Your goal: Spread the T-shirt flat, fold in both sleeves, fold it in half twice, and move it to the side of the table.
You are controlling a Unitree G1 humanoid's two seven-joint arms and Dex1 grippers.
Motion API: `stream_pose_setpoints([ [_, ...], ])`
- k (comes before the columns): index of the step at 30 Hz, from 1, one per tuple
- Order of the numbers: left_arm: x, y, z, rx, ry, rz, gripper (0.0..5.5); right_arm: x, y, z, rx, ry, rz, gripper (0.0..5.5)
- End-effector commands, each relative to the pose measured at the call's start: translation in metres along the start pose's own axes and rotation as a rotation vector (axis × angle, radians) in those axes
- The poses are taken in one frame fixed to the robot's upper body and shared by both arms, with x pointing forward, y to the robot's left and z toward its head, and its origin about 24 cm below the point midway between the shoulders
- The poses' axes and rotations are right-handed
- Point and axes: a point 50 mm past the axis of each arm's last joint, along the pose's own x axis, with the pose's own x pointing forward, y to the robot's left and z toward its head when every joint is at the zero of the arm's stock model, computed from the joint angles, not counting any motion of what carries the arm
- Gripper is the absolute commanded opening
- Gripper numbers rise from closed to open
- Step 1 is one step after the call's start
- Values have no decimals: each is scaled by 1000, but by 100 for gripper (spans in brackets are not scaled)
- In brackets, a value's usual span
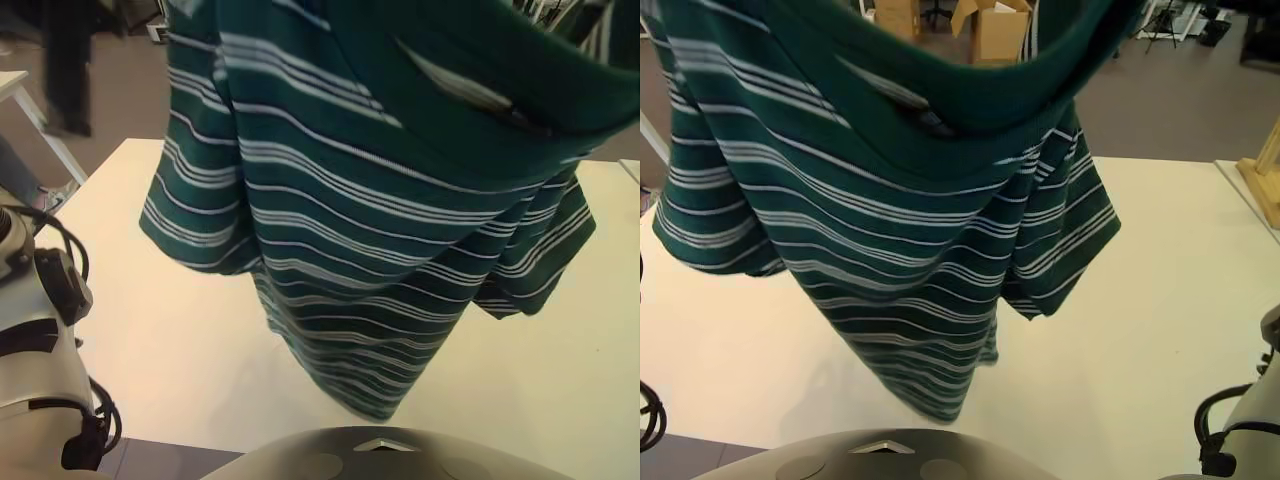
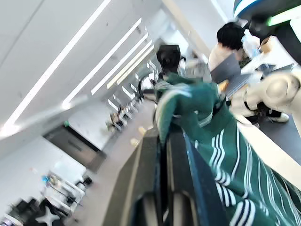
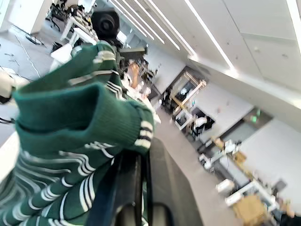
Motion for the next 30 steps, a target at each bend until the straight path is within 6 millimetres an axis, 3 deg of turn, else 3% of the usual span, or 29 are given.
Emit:
stream_pose_setpoints([
  [1,1,8,-77,-204,267,59,0,2,-18,-51,97,199,-64,1],
  [4,-18,26,-143,-330,439,104,0,-2,-29,-106,165,386,-74,1],
  [6,-30,27,-192,-430,541,122,0,3,-36,-146,265,415,-55,1],
  [9,-35,23,-238,-497,675,165,0,21,-41,-197,396,423,-58,1],
  [12,-32,25,-262,-483,736,230,0,46,-48,-238,494,389,-142,1],
  [15,-28,32,-264,-447,722,272,0,49,-58,-243,512,344,-203,1],
  [18,-27,46,-246,-394,623,285,0,41,-69,-219,460,264,-204,1],
  [21,-28,73,-196,-286,422,282,0,25,-80,-175,349,177,-211,1],
  [24,-31,85,-146,-192,283,231,0,9,-80,-136,258,118,-201,1],
  [30,-29,78,-59,-22,120,108,0,-12,-60,-64,90,25,-151,1],
])
